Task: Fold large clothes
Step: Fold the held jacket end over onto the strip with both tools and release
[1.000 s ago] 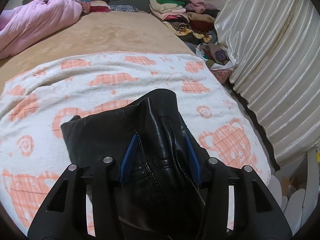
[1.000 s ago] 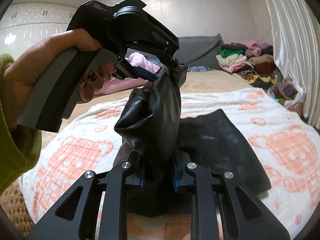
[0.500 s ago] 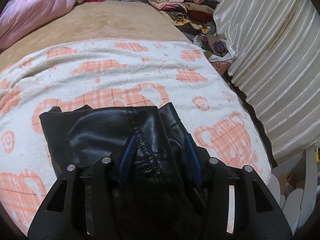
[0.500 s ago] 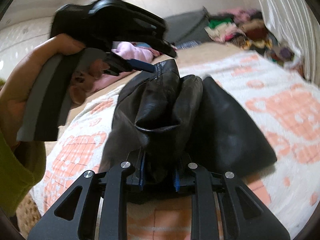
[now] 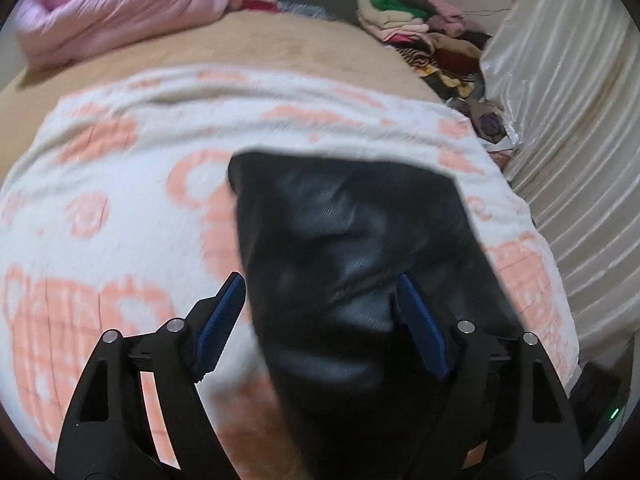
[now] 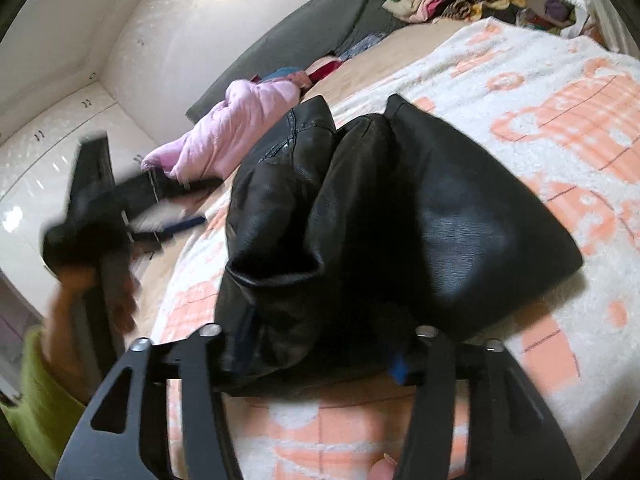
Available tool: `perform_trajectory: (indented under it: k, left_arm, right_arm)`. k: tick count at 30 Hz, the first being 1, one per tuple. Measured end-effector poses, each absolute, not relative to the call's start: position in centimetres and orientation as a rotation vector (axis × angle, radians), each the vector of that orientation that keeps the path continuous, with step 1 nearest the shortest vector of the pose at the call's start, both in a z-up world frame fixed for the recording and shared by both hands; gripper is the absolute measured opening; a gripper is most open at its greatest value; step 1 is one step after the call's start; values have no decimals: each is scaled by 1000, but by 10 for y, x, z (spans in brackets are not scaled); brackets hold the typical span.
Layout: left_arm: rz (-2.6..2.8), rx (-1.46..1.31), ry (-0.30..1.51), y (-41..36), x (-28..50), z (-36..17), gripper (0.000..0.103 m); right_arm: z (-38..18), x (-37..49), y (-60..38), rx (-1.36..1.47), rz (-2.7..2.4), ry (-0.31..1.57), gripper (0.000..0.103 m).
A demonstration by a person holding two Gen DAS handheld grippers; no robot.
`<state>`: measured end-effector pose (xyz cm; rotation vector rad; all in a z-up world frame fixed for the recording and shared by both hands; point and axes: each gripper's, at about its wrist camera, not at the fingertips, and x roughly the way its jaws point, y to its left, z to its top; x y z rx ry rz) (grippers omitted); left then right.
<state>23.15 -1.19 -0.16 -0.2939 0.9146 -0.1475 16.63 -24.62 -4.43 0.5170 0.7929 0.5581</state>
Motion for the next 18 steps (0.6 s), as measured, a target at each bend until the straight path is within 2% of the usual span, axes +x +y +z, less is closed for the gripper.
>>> perform_trajectory:
  k: [2,5,9,13,16,17,18]
  left_arm:
    - [-163,-302,937,-10,230,-11,70]
    - [-177,-298,932,-13,227,-12,70]
    - [-188,-310,935,-13,226,-16,70]
    - [-198,-317,937,-12,226,-17,70]
    - [-205,-314,941,-11,225,-18,70]
    - [-199,-303,944,-12,225,-18,70]
    - [-197,-295,946,-12,224,-18,70]
  right_arm:
    - [-34,173,-245,527,587,818,88]
    - [-10,196,-251,532,569,838,96]
    - [11,238,-248,464,547,930,96]
    - [-3,275,-218,376,564,1116,93]
    - [-2,278,-202,310,559,1134,71]
    - [4,276,-196,267,577,1104,44]
    - [10,273,-191,222,594,1066,30]
